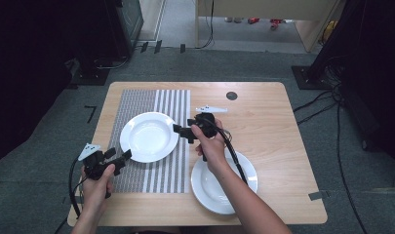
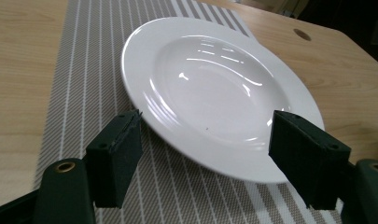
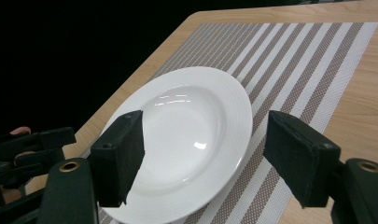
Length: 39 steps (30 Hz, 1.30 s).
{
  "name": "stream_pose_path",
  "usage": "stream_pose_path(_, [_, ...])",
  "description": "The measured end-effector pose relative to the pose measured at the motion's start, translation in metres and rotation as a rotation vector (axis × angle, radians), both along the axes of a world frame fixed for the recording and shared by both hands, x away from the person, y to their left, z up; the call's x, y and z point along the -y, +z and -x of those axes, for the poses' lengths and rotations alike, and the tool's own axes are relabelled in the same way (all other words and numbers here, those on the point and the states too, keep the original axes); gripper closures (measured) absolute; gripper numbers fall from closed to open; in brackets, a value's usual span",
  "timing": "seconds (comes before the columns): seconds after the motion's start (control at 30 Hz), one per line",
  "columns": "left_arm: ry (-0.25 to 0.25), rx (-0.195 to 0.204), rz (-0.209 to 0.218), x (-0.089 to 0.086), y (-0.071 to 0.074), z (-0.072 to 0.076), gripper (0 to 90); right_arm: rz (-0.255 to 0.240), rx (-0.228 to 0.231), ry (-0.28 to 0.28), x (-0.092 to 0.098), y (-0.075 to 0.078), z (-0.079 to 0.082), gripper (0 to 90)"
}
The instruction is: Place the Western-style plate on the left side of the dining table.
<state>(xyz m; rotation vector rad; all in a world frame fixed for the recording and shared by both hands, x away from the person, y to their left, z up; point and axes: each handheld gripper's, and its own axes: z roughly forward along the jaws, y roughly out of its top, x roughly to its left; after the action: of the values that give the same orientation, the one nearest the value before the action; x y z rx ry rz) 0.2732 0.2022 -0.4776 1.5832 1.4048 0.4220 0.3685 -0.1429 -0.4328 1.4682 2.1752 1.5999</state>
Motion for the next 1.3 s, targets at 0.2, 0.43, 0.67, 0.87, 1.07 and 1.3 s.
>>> stream_pose_path(0.2, [-0.034, 0.029, -0.138, 0.003, -0.010, 0.025, 24.2, -0.009, 0.014, 0.017, 0.016, 0.004, 0.014, 28.7])
stream_pose_path(0.43, [-0.011, -0.004, -0.235, 0.003, -0.024, 0.035, 24.0, -0.049, -0.009, -0.008, 0.039, -0.002, 0.025, 28.6])
stream_pose_path(0.67, [-0.007, -0.073, -0.301, 0.007, -0.040, 0.033, 24.1, -0.092, -0.023, -0.029, 0.055, -0.006, 0.032, 28.7])
stream_pose_path(0.87, [-0.014, -0.077, -0.351, 0.012, -0.040, 0.033, 22.5, -0.125, -0.037, -0.050, 0.068, -0.014, 0.036, 29.1])
stream_pose_path(1.07, [-0.017, -0.078, -0.341, 0.011, -0.040, 0.033, 22.4, -0.170, -0.066, -0.079, 0.083, -0.022, 0.042, 29.5])
stream_pose_path(1.3, [-0.017, -0.079, -0.321, 0.009, -0.040, 0.033, 22.4, -0.218, -0.078, -0.111, 0.101, -0.025, 0.050, 30.2])
